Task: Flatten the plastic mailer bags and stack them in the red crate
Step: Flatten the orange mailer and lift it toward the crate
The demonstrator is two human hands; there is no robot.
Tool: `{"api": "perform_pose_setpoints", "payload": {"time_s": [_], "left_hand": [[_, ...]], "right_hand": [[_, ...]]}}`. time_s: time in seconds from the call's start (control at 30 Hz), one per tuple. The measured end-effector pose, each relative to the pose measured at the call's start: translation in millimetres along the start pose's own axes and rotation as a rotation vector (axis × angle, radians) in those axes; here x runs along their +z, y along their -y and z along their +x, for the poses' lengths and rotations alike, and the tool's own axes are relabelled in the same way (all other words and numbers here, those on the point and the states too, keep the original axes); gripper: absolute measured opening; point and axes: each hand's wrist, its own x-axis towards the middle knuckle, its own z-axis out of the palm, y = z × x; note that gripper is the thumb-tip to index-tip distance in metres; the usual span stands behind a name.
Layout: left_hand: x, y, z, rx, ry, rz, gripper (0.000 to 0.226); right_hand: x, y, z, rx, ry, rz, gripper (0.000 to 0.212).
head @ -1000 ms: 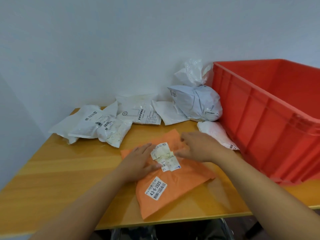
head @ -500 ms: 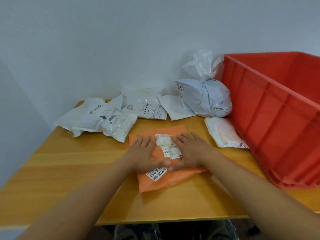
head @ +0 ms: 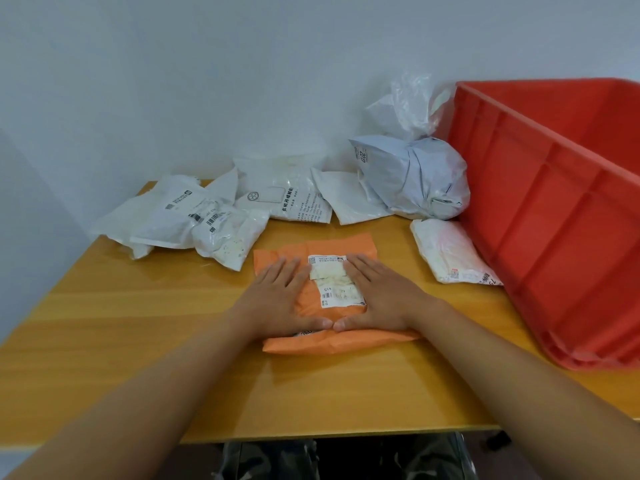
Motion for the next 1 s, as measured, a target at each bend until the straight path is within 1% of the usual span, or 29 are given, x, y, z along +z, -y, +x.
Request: {"api": "perform_pose_setpoints", "payload": {"time_s": [0.17,0.27,0.33,0.4,0.47,0.53,0.6,0.73,0.9,1.0], "left_hand": [[-7,0,-3,0.014,0.036,0.033,0.131],[-12,-4,-7,0.009,0.013,0.047,0.126],[-16,-9,-13,0.017,-0.048,0.013,0.114],[-18,-16,-21,0.052,-0.110,-0.070,0.096],[-16,-25,-31,0.094,-0.130,-0.154,0.078],[-8,-29,-40,0.119,-0.108,-0.188,0.069],[3,-30,-44,0.120,-0.073,-0.186,0.070],[16,-26,-44,0.121,-0.096,-0.141,0.088],[18,-28,-45,0.096,-0.099,-0.079,0.088],[17,-29,-45,0.091,-0.088,-0.045,0.087]], "right_hand": [[-3,2,-1,0.011,0.039,-0.051,0.129],[-7,6,-2,0.025,0.064,-0.085,0.129],[-7,9,-4,0.059,0.047,-0.096,0.127],[-6,15,-10,0.069,-0.032,-0.120,0.118],[-4,24,-18,-0.001,-0.115,-0.116,0.101],[0,30,-26,-0.086,-0.119,-0.044,0.090],[6,33,-31,-0.117,-0.075,-0.010,0.089],[15,32,-30,-0.087,-0.062,-0.030,0.096],[16,32,-29,-0.069,-0.029,-0.059,0.102],[16,32,-27,-0.063,-0.020,-0.069,0.098]]}}
